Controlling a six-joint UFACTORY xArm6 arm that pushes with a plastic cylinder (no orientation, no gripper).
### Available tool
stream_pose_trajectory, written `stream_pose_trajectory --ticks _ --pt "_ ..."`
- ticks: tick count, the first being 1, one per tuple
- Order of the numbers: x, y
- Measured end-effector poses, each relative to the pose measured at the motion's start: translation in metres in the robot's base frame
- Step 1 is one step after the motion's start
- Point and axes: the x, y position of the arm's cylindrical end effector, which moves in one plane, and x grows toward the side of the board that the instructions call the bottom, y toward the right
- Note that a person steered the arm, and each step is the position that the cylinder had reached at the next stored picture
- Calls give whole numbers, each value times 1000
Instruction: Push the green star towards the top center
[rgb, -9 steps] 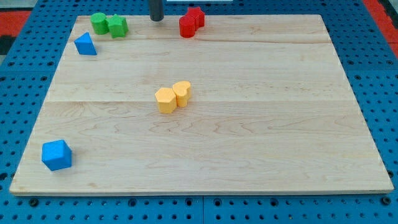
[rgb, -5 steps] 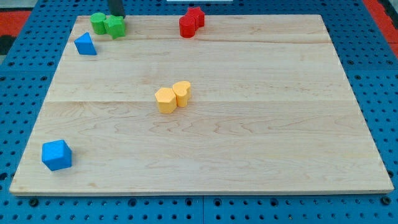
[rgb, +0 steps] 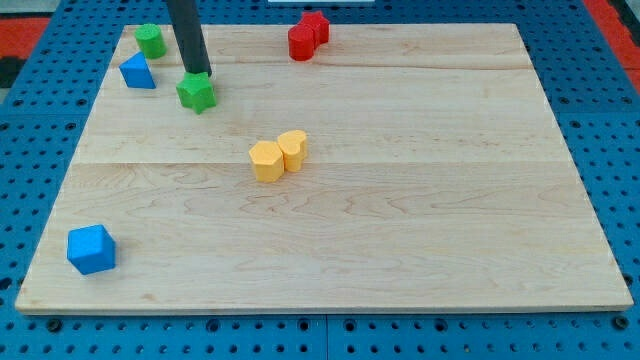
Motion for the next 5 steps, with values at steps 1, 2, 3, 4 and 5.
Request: stream_pose_trajectory --ticks 1,2,3,4,5 --pt "0 -22" --pt "10 -34" --pt "41 -32" --pt "51 19" --pt "22 57"
